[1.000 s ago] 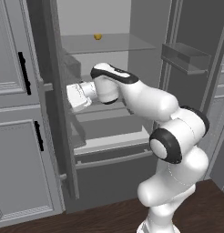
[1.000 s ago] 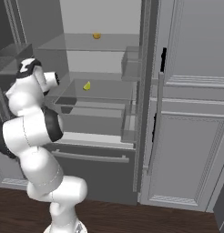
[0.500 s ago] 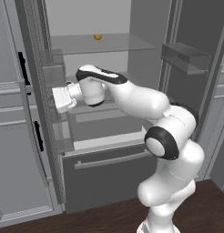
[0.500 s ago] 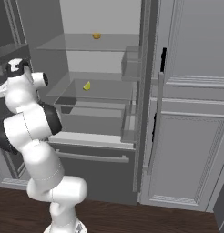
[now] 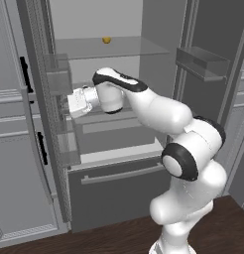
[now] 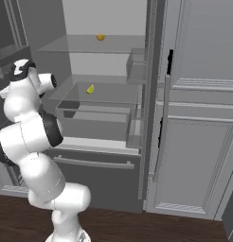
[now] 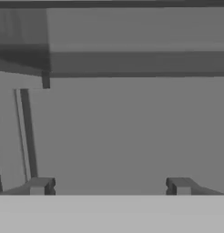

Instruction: Grab a lemon wedge from the fridge and one ice cube from the ice bowl, and put them in the glass of lemonade.

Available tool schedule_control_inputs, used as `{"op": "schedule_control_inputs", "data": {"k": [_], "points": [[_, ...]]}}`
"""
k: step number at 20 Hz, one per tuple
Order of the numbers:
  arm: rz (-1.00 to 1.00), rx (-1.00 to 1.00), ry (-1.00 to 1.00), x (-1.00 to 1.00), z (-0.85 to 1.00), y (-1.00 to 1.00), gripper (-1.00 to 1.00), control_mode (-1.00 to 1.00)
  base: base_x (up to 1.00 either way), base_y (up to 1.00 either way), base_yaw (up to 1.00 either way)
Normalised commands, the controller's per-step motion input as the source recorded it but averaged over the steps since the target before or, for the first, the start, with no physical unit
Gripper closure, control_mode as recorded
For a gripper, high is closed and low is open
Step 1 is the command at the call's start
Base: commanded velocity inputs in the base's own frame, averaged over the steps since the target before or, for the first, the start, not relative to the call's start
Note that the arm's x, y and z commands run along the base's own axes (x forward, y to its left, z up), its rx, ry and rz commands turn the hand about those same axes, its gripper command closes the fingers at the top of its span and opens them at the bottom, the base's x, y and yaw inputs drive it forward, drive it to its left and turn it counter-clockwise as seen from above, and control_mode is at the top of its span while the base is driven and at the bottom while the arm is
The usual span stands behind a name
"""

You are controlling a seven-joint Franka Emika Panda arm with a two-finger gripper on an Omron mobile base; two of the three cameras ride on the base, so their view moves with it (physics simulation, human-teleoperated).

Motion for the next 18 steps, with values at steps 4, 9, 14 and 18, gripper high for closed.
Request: {"op": "schedule_control_inputs", "data": {"k": [4, 9, 14, 18], "points": [[-0.22, 0.00, 0.25, -0.19, 0.28, -0.72, -1.00, -1.00, 0.00, 0.00, 0.00], [-0.23, -0.07, 0.33, -0.08, 0.23, -0.59, -1.00, -1.00, 0.00, 0.00, 0.00], [-0.28, -0.21, 0.47, 0.00, 0.16, -0.53, -1.00, -1.00, 0.00, 0.00, 0.00], [-0.40, -0.33, 0.44, 0.01, 0.02, -0.66, -1.00, -1.00, 0.00, 0.00, 0.00]]}}
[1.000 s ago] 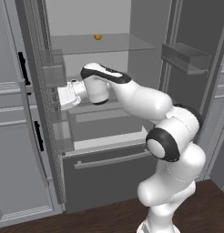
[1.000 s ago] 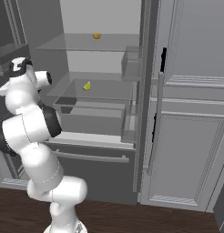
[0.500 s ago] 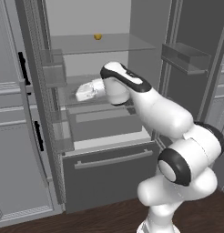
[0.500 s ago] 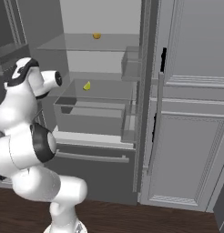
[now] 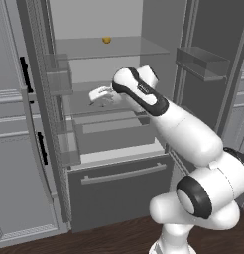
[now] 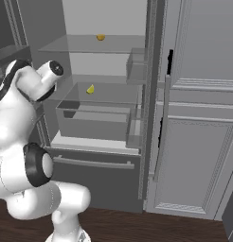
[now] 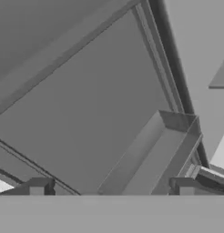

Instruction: Grab a lemon wedge from the fridge and one ice cube from the ice bowl, and put them in the glass of lemonade.

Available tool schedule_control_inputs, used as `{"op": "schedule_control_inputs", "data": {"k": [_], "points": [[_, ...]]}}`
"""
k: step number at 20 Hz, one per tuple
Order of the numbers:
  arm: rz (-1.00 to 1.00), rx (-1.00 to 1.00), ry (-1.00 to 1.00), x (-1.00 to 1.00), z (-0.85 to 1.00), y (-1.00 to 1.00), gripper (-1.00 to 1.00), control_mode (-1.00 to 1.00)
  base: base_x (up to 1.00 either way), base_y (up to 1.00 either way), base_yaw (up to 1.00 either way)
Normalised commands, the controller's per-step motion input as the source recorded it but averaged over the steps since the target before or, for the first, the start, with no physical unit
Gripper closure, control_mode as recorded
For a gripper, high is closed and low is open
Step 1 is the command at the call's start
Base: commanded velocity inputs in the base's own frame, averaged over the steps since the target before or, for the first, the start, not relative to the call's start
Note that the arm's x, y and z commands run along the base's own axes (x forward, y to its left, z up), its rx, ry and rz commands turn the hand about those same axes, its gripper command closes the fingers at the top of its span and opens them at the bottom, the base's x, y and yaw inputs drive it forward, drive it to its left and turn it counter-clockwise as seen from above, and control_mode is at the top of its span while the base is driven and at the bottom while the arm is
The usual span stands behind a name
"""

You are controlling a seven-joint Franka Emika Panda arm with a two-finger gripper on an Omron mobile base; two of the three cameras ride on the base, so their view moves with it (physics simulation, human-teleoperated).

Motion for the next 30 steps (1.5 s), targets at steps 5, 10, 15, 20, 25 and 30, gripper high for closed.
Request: {"op": "schedule_control_inputs", "data": {"k": [5, 10, 15, 20, 25, 30], "points": [[-0.40, -0.46, 0.38, 0.23, -0.01, -0.79, -1.00, -1.00, 0.00, 0.00, 0.00], [-0.33, -0.46, 0.32, 0.08, -0.02, -0.66, -1.00, -1.00, 0.00, 0.00, 0.00], [-0.24, -0.11, 0.11, -0.12, -0.29, -0.68, -1.00, -1.00, 0.00, 0.00, 0.00], [-0.08, 0.00, -0.01, -0.44, -0.29, -0.89, -1.00, -1.00, 0.00, 0.00, 0.00], [0.00, 0.03, -0.14, -1.00, 0.00, -0.68, -1.00, -1.00, 0.00, 0.00, 0.00], [0.00, -0.03, -0.03, -0.70, -0.03, -0.54, -1.00, -1.00, 0.00, 0.00, 0.00]]}}
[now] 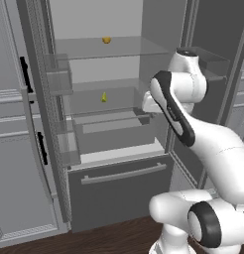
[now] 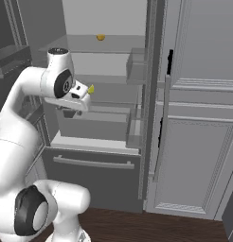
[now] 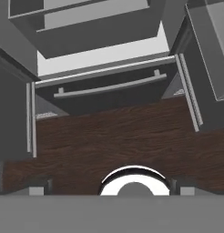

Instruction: Grab a lemon wedge from the fridge and one ice cube from the ice bowl, and put them in the glass of lemonade.

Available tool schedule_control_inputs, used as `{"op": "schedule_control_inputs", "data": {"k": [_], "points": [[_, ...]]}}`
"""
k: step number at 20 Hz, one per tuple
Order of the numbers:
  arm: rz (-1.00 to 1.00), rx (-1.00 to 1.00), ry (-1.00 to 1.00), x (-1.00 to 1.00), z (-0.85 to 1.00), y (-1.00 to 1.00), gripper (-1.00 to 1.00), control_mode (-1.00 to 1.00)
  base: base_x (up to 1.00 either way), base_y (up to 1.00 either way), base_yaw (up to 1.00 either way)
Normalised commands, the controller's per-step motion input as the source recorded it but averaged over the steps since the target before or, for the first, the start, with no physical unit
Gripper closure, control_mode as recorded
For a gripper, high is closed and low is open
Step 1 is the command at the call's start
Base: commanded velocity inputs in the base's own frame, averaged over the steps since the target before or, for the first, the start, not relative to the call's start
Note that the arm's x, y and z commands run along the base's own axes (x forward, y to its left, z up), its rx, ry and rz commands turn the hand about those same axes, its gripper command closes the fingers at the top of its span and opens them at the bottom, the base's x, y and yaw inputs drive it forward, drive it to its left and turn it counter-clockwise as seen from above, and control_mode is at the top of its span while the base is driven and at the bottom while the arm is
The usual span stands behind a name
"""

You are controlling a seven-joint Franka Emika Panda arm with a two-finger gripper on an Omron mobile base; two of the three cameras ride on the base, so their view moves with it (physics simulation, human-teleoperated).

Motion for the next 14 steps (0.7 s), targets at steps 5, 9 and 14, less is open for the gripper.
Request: {"op": "schedule_control_inputs", "data": {"k": [5, 9, 14], "points": [[0.09, 0.00, -0.20, -0.27, -0.06, -0.12, -1.00, -1.00, 0.00, 0.00, 0.00], [0.07, 0.00, -0.22, -0.54, 0.18, 0.00, -1.00, -1.00, 0.00, 0.00, 0.00], [0.04, -0.02, -0.03, -0.12, 0.22, 0.00, -1.00, -1.00, 0.00, 0.00, 0.00]]}}
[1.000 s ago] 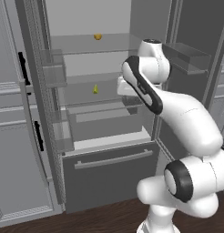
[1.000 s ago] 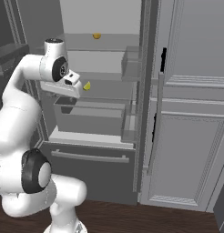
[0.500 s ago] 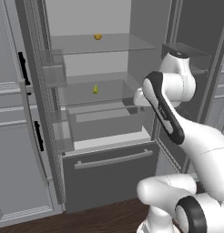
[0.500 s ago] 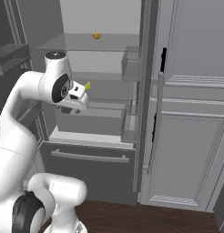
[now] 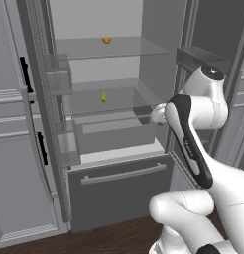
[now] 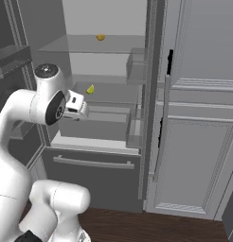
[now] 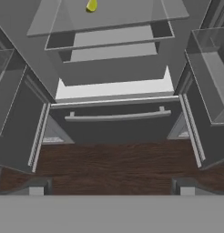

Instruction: Grab a lemon wedge from the fridge and one ice cube from the ice bowl, and put them in the glass of lemonade.

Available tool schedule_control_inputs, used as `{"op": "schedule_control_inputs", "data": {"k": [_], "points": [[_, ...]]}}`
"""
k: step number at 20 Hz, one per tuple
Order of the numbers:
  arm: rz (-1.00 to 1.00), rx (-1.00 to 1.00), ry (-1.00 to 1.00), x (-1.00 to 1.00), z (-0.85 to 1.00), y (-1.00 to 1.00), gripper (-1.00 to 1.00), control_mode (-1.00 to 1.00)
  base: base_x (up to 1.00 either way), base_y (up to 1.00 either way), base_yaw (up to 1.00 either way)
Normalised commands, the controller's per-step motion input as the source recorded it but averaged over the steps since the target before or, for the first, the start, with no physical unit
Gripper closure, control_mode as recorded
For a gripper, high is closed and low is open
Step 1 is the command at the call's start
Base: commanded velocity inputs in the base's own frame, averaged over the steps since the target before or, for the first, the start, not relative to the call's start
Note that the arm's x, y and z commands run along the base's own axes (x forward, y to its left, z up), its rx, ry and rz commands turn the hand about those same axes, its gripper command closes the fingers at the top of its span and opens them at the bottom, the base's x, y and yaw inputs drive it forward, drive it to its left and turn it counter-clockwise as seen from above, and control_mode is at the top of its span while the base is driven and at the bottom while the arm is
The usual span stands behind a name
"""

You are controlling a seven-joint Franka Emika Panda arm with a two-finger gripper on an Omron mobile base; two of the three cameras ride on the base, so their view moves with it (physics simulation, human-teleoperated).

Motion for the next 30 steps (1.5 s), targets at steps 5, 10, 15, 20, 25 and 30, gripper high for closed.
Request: {"op": "schedule_control_inputs", "data": {"k": [5, 10, 15, 20, 25, 30], "points": [[0.01, -0.01, 0.00, -0.01, 0.05, 0.00, -1.00, -1.00, 0.00, 0.00, 0.00], [0.00, 0.01, -0.05, 0.48, -0.19, 0.44, -1.00, -1.00, 0.00, 0.00, 0.00], [0.00, 0.07, -0.05, 0.97, -0.16, 0.35, -1.00, -1.00, 0.00, 0.00, 0.00], [0.00, 0.08, -0.02, 0.24, -0.05, -0.17, -1.00, -1.00, 0.00, 0.00, 0.00], [-0.02, 0.01, -0.02, -0.74, 0.09, -0.10, -1.00, -1.00, 0.00, 0.00, 0.00], [0.00, 0.00, 0.00, -0.03, 0.05, 0.01, -1.00, -1.00, 0.00, 0.00, 0.00]]}}
